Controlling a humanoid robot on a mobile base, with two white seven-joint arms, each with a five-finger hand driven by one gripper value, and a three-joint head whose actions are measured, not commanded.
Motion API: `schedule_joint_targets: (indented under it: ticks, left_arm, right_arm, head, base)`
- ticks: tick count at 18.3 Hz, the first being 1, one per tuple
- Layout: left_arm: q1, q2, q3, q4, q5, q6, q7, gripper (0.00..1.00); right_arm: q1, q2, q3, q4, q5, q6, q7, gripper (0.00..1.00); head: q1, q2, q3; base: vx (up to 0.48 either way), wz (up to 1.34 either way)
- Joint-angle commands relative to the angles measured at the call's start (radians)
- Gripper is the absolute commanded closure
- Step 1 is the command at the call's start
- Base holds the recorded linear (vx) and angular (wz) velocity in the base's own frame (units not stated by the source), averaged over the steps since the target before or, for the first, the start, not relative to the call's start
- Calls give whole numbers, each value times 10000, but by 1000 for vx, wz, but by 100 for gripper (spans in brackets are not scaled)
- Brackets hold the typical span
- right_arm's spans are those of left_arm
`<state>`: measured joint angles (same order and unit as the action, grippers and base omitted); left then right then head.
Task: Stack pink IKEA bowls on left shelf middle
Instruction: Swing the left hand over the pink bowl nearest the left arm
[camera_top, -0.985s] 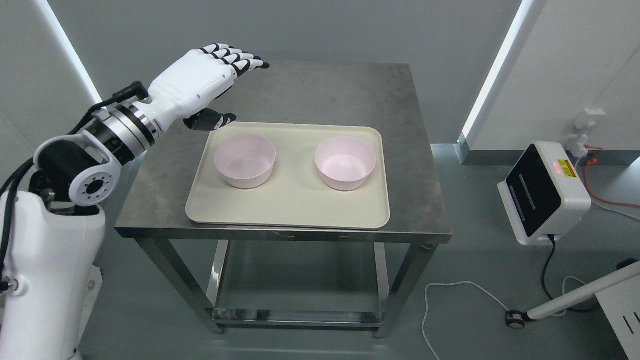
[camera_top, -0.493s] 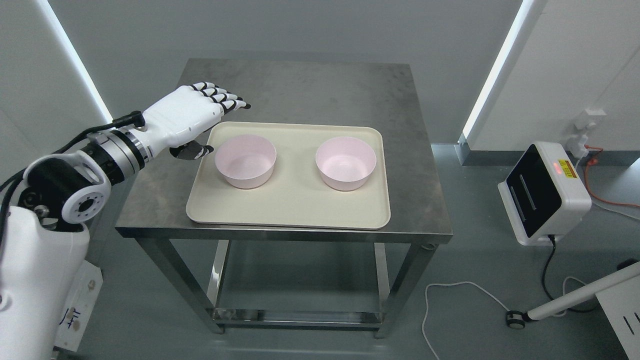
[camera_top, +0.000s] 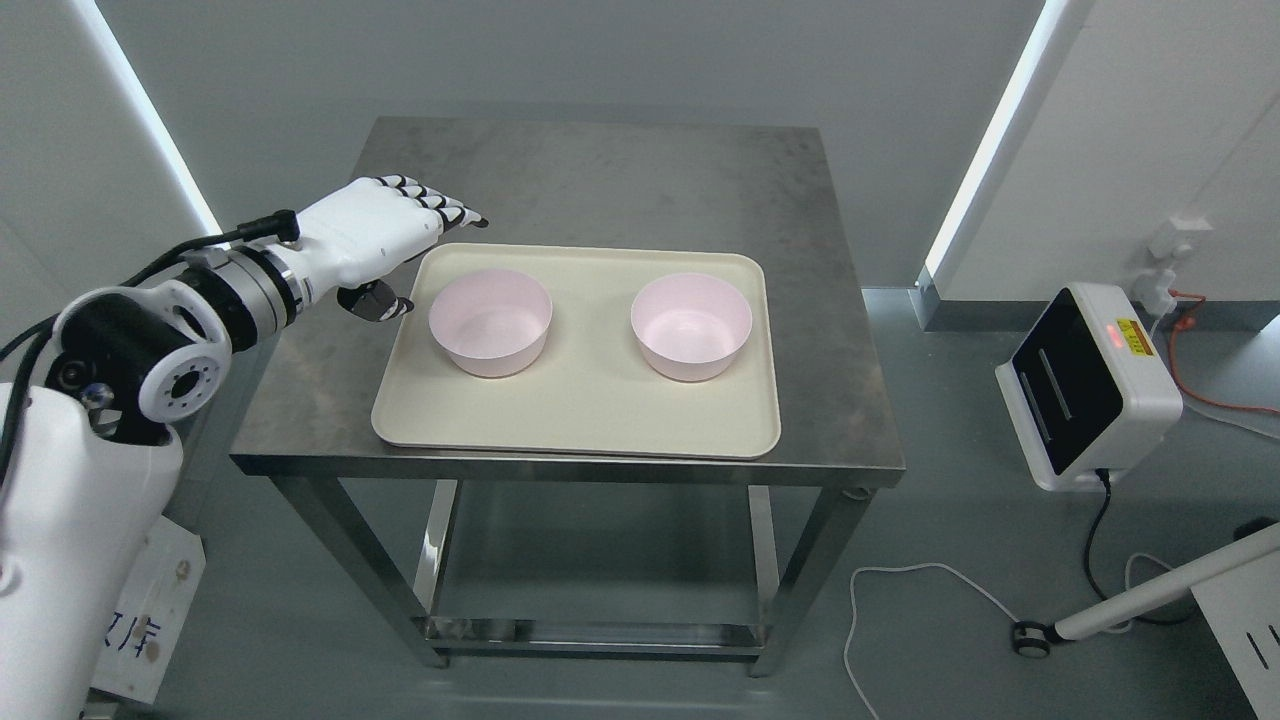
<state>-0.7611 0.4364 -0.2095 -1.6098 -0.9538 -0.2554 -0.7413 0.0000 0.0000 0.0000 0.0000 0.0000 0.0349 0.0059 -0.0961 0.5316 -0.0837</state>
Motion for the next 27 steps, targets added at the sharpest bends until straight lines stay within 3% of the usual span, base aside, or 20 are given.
schedule_joint_targets:
  ticks: [1, 5, 8, 16, 19, 27]
  left_arm:
    - [-749, 804, -2046, 298, 119, 698, -424, 18]
    - [-1084, 1341, -2627, 298, 409, 805, -1099, 19]
    - [-2217, 1694, -3805, 298, 1510, 1860, -1146, 21]
    - [-3862, 1511, -6722, 298, 3522, 4377, -1208, 21]
    - [-3894, 1496, -7124, 328, 3647, 4778, -1208, 20]
    - [-3925, -526, -7324, 1937, 3295, 4779, -1085, 20]
  right_arm:
    - [245, -175, -107, -338, 0, 4, 2, 0]
    - [245, -175, -107, -338, 0, 4, 2, 0]
    - [245, -175, -123, -338, 0, -11, 2, 0]
    - [245, -175, -107, -338, 0, 4, 2, 0]
    - [245, -175, -108, -338, 0, -11, 2, 0]
    - [245, -175, -108, -338, 0, 4, 2, 0]
  head:
    - [0, 0, 0]
    - [0, 0, 0]
    - [0, 0, 0]
    - [0, 1, 0]
    - [0, 1, 0]
    - [0, 1, 0]
  base:
    - [0, 0]
    - [0, 0]
    - [0, 0]
    - [0, 0]
    - [0, 0]
    - [0, 0]
